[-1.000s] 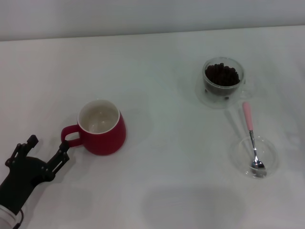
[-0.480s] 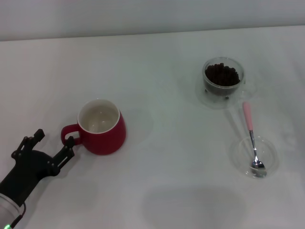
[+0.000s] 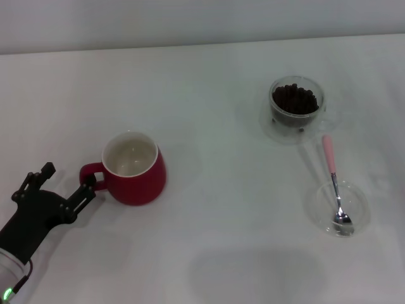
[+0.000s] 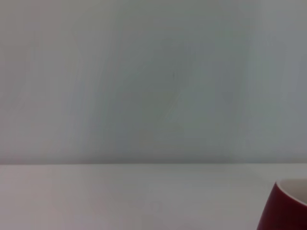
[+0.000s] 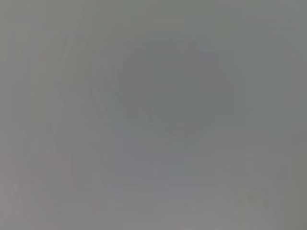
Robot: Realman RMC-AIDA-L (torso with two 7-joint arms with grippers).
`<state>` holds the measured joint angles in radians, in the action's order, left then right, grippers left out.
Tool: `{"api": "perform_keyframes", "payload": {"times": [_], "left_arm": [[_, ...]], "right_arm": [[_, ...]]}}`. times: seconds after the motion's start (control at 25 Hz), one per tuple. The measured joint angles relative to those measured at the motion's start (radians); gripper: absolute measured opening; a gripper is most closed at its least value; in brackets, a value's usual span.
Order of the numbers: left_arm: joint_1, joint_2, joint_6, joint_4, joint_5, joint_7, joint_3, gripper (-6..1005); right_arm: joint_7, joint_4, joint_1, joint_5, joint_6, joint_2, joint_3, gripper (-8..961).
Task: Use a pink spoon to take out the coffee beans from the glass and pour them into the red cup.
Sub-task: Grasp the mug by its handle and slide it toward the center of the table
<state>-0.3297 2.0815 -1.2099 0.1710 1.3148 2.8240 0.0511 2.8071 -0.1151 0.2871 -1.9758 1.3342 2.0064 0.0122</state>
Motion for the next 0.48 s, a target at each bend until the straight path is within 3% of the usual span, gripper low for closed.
{"api": "perform_keyframes", "payload": {"times": [0.32, 0.4, 0.48], "left_arm": [[-0.006, 0.0, -0.012, -0.001, -0.008, -0.001, 0.002, 812], [-0.006, 0.001, -0.01, -0.001, -0.005, -0.004, 0.001, 603], [-0.007, 0.0, -0.007, 0.0, -0.002, -0.008, 0.001, 574]], "right_arm": [[0.0, -0.001, 0.007, 0.0, -0.004, 0.002, 0.001, 754], [0.0, -0.002, 0.007, 0.005, -0.005, 0.002, 0.007, 754], [0.0, -0.002, 0.007, 0.011, -0.005, 0.002, 0.012, 753]]}}
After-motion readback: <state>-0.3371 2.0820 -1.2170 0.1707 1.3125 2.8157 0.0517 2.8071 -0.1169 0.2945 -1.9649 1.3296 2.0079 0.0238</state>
